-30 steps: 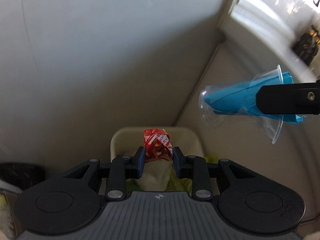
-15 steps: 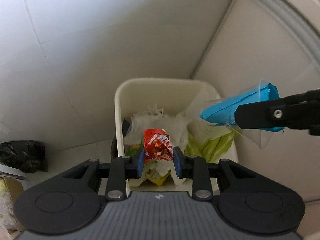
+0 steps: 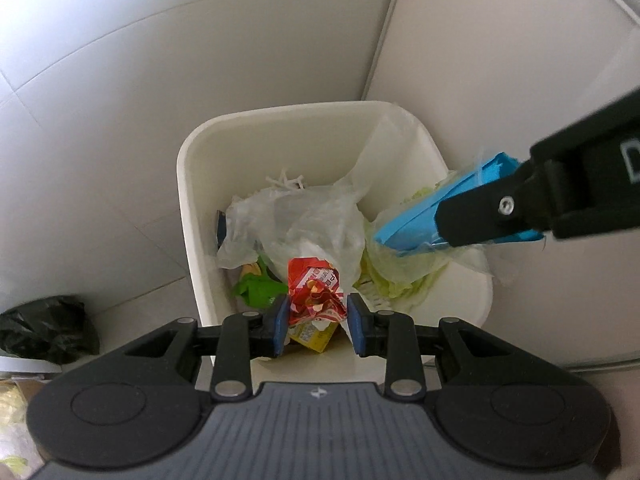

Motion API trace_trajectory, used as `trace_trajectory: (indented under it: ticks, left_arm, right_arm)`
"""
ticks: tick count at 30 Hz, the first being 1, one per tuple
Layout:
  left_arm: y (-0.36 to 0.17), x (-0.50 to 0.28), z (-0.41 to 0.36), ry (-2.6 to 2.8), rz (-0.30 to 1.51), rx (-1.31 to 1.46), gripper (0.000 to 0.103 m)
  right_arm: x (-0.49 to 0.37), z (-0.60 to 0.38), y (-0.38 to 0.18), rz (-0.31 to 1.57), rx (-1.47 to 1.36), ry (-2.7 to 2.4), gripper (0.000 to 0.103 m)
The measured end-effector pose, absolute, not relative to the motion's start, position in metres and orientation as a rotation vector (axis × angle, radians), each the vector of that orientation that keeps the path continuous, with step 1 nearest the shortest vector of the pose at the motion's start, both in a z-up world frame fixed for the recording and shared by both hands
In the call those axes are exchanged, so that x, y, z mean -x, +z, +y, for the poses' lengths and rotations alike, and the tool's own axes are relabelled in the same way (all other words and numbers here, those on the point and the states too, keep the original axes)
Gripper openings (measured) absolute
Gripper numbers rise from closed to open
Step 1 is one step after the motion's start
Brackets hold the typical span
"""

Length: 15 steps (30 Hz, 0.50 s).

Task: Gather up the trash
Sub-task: 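Open both tools to drop the wrapper and cup into the bin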

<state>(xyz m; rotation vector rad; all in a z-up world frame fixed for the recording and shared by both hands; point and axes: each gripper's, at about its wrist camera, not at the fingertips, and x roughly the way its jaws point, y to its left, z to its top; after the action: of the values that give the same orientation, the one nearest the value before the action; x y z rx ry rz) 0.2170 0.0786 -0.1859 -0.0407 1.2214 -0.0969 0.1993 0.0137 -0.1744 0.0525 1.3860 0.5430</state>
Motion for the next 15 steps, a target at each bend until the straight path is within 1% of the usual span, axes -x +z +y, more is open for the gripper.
trace_trajectory:
  ticks: [2,3,4,6,10,15]
  left_arm:
    - [-0.1882,-0.2192,0.0766,-0.095,1.232,0.031,0.036]
    - [-0.1890,-0.2171,0.0753,-0.086,1.236,0.029,0.047]
    - [-0.1893,-0.2166,0.0763,-0.083,1.234,0.033,0.056]
    - [-0.1887,-0.2155,0.0793,-0.084,1.230,0.053,0.059]
    - [-0.1902,-0.2146,0.0814,-0.076,1.234,0.046,0.065]
    - [-0.1897,-0.2132,0.0829,-0.070,1.233,0.062,0.065]
  right_arm:
    - [-0.2026,0.0115,-0.1749,1.399,-0.080,0.540,0.012]
    - [-0.2044,0.0094,-0.1762,1.412,-0.105,0.537,0.020]
    - [-0.2055,0.0072,-0.1765,1.422,-0.133,0.530,0.032]
    - [-0.2070,0.0050,-0.1767,1.418,-0.150,0.523,0.042]
    - [-0.2082,0.0062,-0.1776,1.420,-0.145,0.523,0.044]
    - [-0.2069,0.0067,-0.1790,1.426,-0.144,0.527,0.048]
